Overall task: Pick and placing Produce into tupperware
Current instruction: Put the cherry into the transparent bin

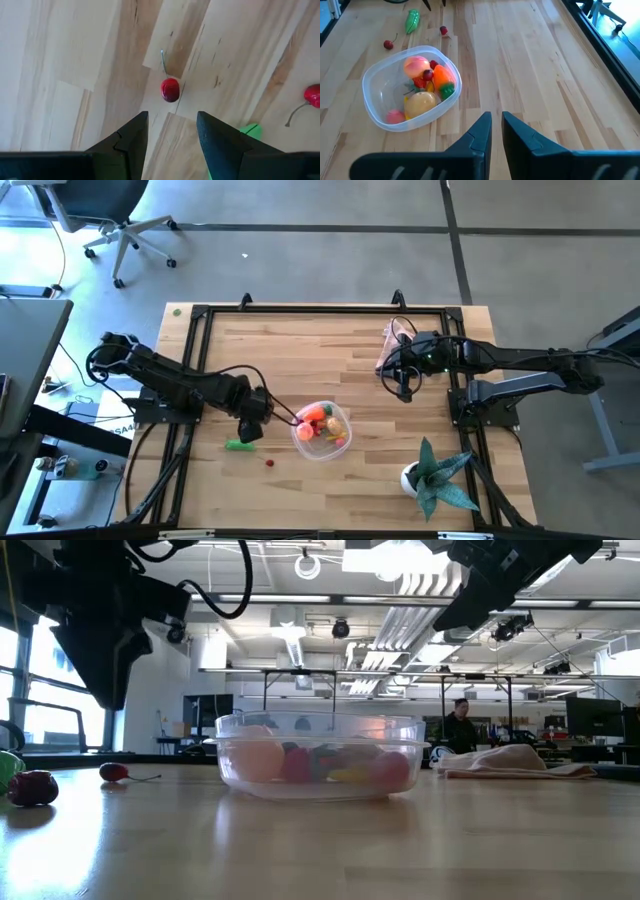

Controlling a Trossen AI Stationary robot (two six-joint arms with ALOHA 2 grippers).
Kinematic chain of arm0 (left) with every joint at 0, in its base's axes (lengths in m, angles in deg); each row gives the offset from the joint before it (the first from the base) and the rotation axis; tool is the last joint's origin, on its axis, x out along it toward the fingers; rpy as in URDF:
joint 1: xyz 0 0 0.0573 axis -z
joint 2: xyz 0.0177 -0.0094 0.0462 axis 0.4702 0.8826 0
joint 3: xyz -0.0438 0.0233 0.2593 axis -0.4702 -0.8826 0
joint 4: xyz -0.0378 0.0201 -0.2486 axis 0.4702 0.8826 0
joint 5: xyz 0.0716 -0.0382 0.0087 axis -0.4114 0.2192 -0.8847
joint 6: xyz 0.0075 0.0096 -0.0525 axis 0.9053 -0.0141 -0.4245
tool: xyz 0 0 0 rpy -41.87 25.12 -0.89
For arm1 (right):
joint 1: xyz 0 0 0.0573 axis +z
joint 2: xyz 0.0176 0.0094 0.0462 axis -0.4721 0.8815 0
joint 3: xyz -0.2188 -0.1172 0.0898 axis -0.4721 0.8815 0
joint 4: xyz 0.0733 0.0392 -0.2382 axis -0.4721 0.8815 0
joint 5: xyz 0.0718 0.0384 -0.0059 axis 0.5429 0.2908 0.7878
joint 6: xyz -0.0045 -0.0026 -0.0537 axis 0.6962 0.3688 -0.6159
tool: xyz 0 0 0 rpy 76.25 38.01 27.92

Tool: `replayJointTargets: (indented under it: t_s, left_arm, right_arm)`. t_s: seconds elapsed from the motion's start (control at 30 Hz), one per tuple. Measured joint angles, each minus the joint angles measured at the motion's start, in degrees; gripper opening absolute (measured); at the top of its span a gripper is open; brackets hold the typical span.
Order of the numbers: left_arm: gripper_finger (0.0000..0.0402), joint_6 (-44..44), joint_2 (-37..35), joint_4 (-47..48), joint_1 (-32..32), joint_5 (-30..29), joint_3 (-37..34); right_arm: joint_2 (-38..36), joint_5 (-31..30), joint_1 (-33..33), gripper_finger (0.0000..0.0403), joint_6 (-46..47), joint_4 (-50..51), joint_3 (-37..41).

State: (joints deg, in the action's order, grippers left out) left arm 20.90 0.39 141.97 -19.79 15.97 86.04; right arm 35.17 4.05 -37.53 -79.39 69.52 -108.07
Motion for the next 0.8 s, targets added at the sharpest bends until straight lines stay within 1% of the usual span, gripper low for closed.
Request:
replayJointTargets:
  t_s: [0.1, 0.2, 0.37, 0.43, 0.57, 0.8]
  left_arm:
    - [0.0159, 0.3, 0.0, -0.3, -1.7, 0.6, -0.2]
    - [0.0159, 0.3, 0.0, -2.2, -4.1, 2.1, -2.1]
    - [0.0159, 2.2, 0.0, -7.1, -6.9, 8.6, -6.0]
    - [0.0159, 3.1, 0.0, -9.2, -7.3, 10.0, -7.2]
    - [0.0159, 3.5, 0.0, -10.5, -7.2, 10.0, -8.1]
    - [0.0159, 3.6, 1.2, -11.2, -7.1, 7.8, -8.3]
  right_arm:
    - [0.0, 0.0, 0.0, 0.0032, 0.0, 0.0, 0.0]
    - [0.0, 0.0, 0.0, 0.0032, 0.0, 0.0, 0.0]
    - [0.0, 0.0, 0.0, 0.0032, 0.0, 0.0, 0.0]
    - [0.0, 0.0, 0.0, 0.0032, 0.0, 0.0, 0.0]
    - [0.0, 0.0, 0.0, 0.0032, 0.0, 0.0, 0.0]
    - [0.0, 0.0, 0.0, 0.0032, 0.0, 0.0, 0.0]
